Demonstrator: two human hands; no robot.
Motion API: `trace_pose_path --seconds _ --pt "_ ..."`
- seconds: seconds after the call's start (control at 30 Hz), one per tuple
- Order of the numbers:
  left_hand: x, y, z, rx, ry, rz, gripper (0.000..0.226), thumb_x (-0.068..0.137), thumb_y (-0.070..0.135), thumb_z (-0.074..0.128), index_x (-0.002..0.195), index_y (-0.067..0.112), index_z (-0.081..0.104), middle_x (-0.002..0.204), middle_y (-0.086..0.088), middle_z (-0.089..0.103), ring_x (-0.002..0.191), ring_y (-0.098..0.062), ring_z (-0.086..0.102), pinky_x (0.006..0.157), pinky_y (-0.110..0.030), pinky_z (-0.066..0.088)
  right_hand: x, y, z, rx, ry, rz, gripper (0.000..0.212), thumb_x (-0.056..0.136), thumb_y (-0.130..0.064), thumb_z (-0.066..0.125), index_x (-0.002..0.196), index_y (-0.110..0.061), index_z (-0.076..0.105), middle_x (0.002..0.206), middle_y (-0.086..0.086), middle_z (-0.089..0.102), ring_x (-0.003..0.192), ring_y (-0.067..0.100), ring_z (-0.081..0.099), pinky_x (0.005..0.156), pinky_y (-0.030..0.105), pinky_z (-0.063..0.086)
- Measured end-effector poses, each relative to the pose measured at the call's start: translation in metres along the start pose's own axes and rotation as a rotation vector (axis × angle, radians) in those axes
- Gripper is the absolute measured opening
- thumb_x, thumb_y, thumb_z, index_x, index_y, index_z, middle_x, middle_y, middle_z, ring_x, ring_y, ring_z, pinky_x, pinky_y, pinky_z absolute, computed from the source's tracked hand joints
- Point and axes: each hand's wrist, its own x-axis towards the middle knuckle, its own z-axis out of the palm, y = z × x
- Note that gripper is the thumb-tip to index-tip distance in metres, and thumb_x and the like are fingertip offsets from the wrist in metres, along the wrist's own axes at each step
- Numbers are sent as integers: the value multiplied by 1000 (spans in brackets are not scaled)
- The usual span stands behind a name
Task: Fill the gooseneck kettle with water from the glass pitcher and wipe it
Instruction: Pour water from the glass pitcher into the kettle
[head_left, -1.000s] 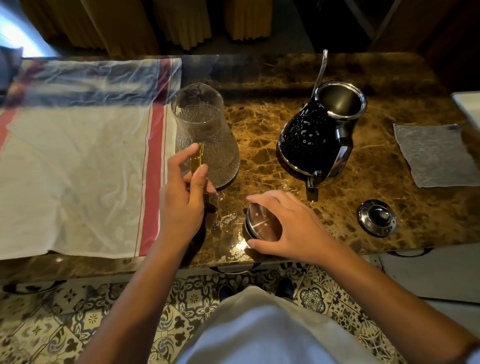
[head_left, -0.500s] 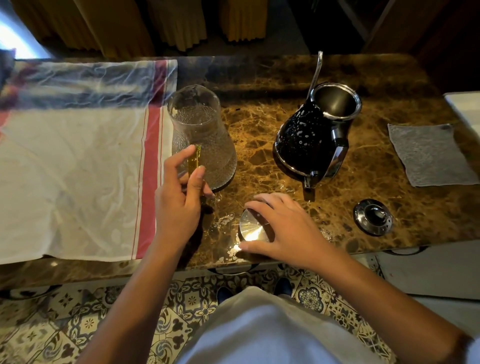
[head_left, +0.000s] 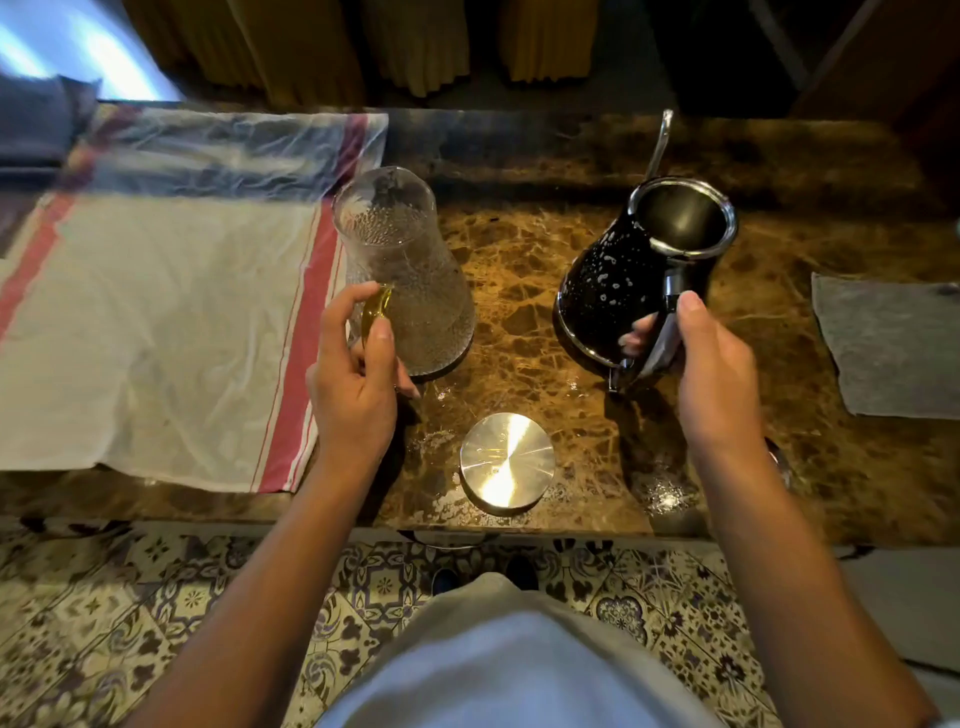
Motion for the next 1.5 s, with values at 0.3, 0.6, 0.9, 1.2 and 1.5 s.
trace_pose_path --seconds 0.3,0.6,0.9,1.2,1.5 --pt "-19 9 13 17 189 -132 14 112 37 37 116 45 48 73 -3 54 62 -11 55 59 -34 47 20 5 6 363 -196 35 46 99 -45 42 62 -20 50 45 -4 38 43 15 31 48 29 27" --pt "-5 22 25 -215 345 -410 35 108 30 52 74 25 59 59 19 59 56 7 54 60 -16 47 41 7 -7 310 -295 24 52 100 -49 44 56 -23 48 45 -2 38 41 16 31 47 29 26" --pt "45 28 17 -306 357 -394 33 96 27 71 65 19 80 47 10 64 44 2 48 50 -16 43 42 9 -6 322 -286 26 52 99 -50 45 57 -19 45 44 -1 36 40 16 30 47 30 24" --pt "65 59 13 -160 134 -234 45 95 28 69 51 29 73 41 19 49 42 2 41 48 -14 36 44 11 -5 361 -279 20 54 98 -49 47 56 -16 44 42 -3 36 39 13 29 47 30 22" --pt "88 99 19 34 -47 -120 41 97 32 70 57 21 68 41 17 46 43 0 39 49 -16 36 47 16 -6 350 -313 -4 56 96 -56 49 58 -15 43 43 -2 36 40 16 29 47 31 21"
